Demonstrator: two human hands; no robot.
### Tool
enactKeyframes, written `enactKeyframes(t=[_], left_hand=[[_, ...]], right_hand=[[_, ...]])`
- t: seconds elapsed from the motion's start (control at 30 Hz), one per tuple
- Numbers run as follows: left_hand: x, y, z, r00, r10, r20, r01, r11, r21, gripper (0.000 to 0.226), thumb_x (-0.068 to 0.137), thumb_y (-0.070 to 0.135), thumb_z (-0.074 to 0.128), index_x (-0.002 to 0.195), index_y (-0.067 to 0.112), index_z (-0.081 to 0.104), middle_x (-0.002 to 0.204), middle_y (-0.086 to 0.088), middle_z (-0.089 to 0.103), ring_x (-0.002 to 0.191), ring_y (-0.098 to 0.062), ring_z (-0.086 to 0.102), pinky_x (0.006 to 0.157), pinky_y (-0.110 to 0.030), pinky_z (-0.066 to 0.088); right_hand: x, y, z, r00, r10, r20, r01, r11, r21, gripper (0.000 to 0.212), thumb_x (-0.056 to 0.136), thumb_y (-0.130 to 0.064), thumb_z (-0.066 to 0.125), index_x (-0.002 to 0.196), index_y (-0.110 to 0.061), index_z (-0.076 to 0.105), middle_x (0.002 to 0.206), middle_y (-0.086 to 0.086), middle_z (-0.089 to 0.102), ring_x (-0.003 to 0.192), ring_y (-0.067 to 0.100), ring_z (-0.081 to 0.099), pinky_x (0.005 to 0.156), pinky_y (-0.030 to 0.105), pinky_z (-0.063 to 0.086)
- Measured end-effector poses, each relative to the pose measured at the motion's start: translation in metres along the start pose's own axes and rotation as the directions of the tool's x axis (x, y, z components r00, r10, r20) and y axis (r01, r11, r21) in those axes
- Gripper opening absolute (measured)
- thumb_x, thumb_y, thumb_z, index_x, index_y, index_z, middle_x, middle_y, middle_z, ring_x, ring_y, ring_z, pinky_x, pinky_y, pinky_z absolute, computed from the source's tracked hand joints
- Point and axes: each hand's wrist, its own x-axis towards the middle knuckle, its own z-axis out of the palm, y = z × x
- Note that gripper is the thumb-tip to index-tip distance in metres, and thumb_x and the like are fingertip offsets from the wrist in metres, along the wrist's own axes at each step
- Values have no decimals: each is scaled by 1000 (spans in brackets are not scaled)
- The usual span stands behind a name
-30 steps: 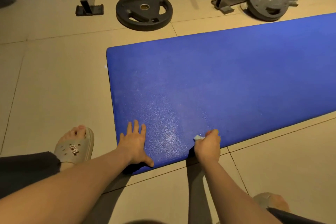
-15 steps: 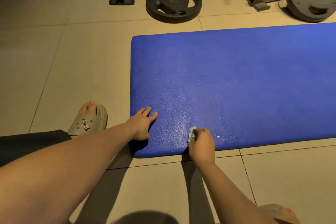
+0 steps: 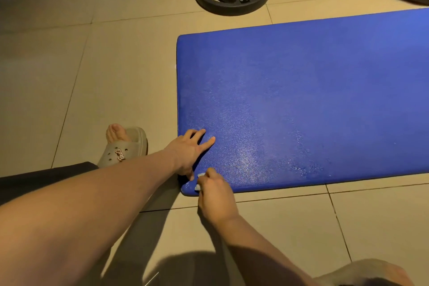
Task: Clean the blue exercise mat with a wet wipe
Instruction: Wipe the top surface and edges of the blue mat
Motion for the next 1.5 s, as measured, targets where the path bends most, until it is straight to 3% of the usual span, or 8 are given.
enactKeyframes(t=[0.2,0.53,0.7,0.8,1.03,1.2,1.37,1.5], left_hand=[[1,4,-2,1000,-23,1,23,1000,-3,143,67,54,90,162,26,-13,169,-16,-9,153,-37,7,120,-44,30],[0,8,-7,999,-50,12,50,999,8,144,67,52,91,161,25,-14,168,-15,-4,152,-37,9,121,-46,30],[0,15,-11,996,-90,29,91,995,-39,143,67,50,91,162,25,-13,168,-14,-3,153,-37,8,116,-45,39],[-3,29,-18,984,-154,95,175,940,-293,137,68,63,85,163,26,-6,170,-11,-7,156,-35,-1,121,-49,31],[16,82,-29,949,-292,121,310,791,-527,159,51,69,91,160,32,-20,168,-9,-21,155,-32,-18,122,-66,10],[29,101,-9,969,-238,73,248,903,-352,169,46,81,84,155,25,-32,162,-13,-37,150,-37,-31,120,-70,1],[32,106,-11,971,-223,85,238,922,-304,167,50,81,82,155,17,-31,162,-18,-34,150,-43,-27,121,-68,4],[35,99,-20,972,-187,139,224,919,-324,166,50,85,79,156,18,-29,162,-19,-34,150,-43,-28,122,-66,4]], right_hand=[[-3,43,-22,996,-73,-57,67,993,-100,5,96,-17,58,95,-12,61,103,7,58,94,31,59,74,44,50],[-28,124,-80,742,566,-358,-455,819,350,8,94,-12,66,101,-11,62,95,-1,62,83,20,59,73,23,37],[-18,74,-41,862,422,-280,-344,893,289,13,95,-20,58,94,-9,65,102,9,58,88,31,60,76,37,43],[-17,54,-32,931,280,-233,-232,949,214,24,98,-30,53,98,-10,67,107,8,54,93,27,56,84,39,46],[-19,89,-57,969,184,-162,-185,983,9,9,94,-8,56,102,-13,56,108,7,55,98,31,56,78,41,44],[-37,147,-89,808,475,-348,-375,871,318,15,97,-9,56,109,-16,55,106,1,63,95,23,62,81,36,52],[-57,218,-117,571,648,-504,-561,756,336,18,98,-17,60,114,-8,61,112,14,60,95,36,62,81,42,51],[-46,172,-89,605,627,-491,-477,779,408,14,103,-20,53,103,-9,62,103,9,59,87,30,61,75,36,50]])
